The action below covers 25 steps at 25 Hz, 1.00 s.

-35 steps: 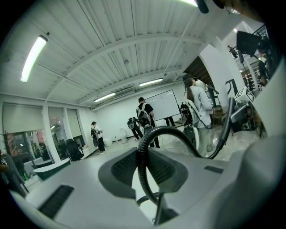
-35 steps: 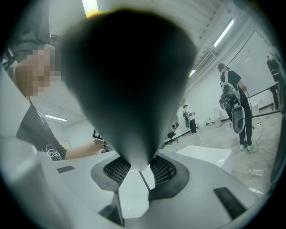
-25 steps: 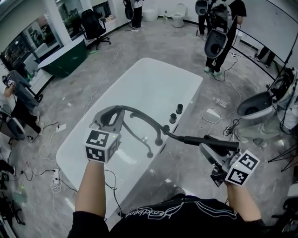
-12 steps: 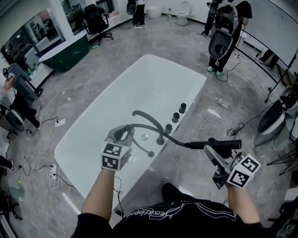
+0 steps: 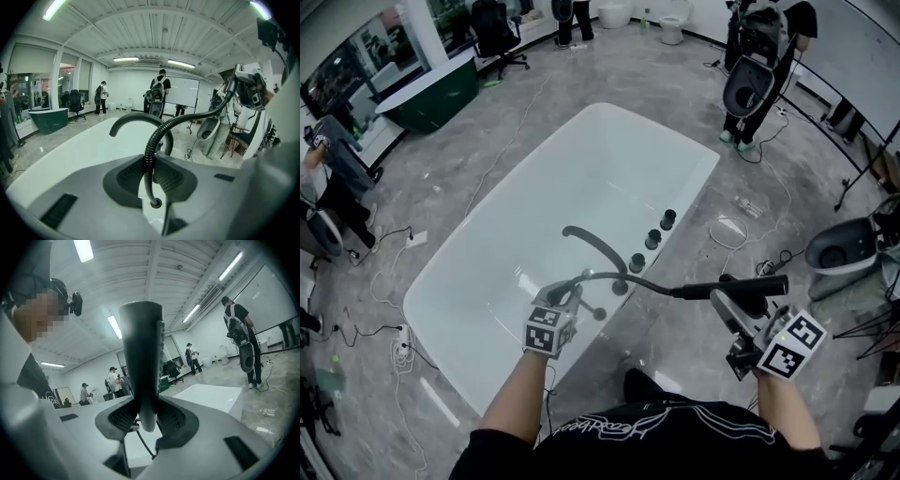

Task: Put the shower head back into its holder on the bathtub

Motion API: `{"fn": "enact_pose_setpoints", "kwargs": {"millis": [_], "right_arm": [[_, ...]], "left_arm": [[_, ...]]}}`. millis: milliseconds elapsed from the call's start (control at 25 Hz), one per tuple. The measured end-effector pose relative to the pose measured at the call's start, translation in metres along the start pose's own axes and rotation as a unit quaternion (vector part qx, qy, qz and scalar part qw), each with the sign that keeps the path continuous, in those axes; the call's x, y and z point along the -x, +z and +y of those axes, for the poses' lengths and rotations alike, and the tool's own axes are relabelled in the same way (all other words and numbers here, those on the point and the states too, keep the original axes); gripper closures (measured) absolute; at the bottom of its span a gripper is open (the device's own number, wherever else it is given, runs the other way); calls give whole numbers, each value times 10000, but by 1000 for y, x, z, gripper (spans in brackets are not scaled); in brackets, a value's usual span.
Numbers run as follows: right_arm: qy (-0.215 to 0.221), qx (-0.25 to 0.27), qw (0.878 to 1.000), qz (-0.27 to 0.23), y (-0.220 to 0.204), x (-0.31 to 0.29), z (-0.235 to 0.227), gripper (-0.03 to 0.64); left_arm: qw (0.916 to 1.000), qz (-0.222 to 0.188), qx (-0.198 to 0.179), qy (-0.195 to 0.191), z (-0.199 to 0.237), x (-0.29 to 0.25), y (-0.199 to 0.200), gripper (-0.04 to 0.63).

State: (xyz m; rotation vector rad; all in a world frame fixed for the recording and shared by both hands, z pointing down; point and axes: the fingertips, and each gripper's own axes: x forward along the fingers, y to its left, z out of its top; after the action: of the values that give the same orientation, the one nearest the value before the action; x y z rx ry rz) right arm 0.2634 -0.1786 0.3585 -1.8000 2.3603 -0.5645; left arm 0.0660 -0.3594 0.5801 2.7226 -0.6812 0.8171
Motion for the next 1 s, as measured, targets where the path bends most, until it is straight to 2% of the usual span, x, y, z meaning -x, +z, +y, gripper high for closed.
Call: {"fn": "enact_pose_setpoints", "kwargs": {"millis": [160, 280, 440, 560, 880, 1000], "right_arm": [[37, -134, 9999, 30, 0, -6, -6, 482], [107, -212, 9997, -14, 7, -8, -7, 482], [352, -275, 9990, -61, 20, -15, 3, 482], [506, -316, 9982, -75, 24, -21, 9, 482], [608, 61, 9980, 140, 18, -34, 24, 482], [655, 44, 9975, 279, 10, -40, 26, 482]], "left_arm": [[9995, 270, 77, -159, -11, -21, -29, 531], [9976, 622, 84, -286, -23, -35, -52, 531], [9930, 1050, -171, -513, -41, -46, -73, 531], [9914, 1172, -198, -555, -46, -52, -84, 531], [9874, 1479, -37, -569, -48, -54, -116, 515], [9887, 1389, 171, -538, -46, -47, -116, 511]]}}
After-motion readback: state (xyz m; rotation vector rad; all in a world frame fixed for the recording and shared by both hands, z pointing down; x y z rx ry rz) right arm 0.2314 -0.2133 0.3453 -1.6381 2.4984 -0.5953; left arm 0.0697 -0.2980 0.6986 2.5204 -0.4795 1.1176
